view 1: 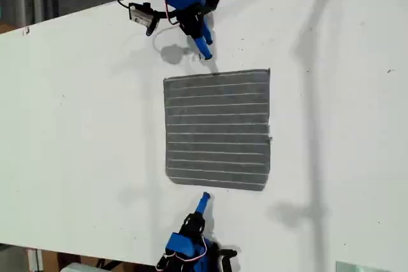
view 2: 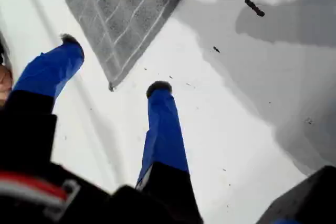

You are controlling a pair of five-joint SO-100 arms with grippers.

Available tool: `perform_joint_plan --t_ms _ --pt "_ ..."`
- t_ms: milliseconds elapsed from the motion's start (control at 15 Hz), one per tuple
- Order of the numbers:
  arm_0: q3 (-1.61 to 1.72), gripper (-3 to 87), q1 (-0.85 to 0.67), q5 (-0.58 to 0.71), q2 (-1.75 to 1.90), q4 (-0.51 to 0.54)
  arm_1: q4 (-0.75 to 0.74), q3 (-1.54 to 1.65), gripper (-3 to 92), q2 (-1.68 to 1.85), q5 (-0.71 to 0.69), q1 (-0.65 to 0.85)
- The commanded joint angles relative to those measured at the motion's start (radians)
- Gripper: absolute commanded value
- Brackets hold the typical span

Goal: Grasp corners of a square towel and fold twice.

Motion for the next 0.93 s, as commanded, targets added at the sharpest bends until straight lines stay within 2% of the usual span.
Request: perform_joint_plan --t_ms 0,400,467,533,667,733,867 --pt "-0.057 13.1 -0.522 -0.147 0.006 0.015 -0.055 0.012 25.6 -0.023 -0.318 0.368" --pt "-0.054 12.6 -0.525 -0.164 0.006 0.014 -0.057 0.014 25.4 -0.023 -0.324 0.368" --pt "-0.054 13.9 -0.518 -0.156 0.006 0.014 -0.061 0.012 27.7 -0.028 -0.324 0.374" --pt "-0.067 15.6 -0.492 -0.144 0.008 -0.015 -0.107 -0.028 29.6 -0.089 -0.38 0.383" --pt "-0.183 17.3 -0.414 -0.156 -0.184 -0.075 -0.043 -0.483 34.9 -0.719 -0.405 0.339" --pt "-0.314 17.7 -0.333 -0.173 -0.402 -0.109 0.021 -0.759 35.6 -1.065 -0.411 0.256" --pt "-0.477 16.6 -0.222 -0.221 -0.681 -0.101 0.202 -1.154 37.2 -1.537 -0.33 0.083"
